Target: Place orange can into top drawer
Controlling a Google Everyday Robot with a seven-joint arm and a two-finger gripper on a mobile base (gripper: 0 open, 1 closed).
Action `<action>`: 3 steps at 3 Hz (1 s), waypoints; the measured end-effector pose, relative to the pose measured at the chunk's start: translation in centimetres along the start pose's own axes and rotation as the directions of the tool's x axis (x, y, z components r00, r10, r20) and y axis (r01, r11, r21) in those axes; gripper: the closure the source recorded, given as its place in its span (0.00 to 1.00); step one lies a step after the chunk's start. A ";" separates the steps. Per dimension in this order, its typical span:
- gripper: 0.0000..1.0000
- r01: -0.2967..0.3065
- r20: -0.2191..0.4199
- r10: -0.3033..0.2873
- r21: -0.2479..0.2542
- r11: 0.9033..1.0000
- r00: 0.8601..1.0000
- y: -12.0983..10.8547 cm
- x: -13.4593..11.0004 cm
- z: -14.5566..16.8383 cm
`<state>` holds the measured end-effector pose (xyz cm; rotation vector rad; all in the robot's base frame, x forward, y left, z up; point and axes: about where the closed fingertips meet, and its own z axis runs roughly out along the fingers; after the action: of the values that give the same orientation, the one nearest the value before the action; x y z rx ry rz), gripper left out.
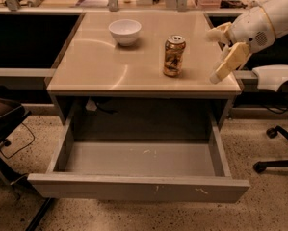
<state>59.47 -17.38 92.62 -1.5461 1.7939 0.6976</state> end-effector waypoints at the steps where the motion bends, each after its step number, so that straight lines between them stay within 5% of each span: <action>1: 0.00 0.029 0.187 -0.021 -0.041 0.999 0.982 -3.0 -3.9 1.6; 3: 0.00 0.047 0.217 -0.045 -0.006 0.999 0.975 -3.8 -5.0 0.4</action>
Offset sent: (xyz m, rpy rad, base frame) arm 0.0296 0.0275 0.0157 0.1561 -0.0147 0.0474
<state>63.70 -14.51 96.24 -1.4533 1.5902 0.8217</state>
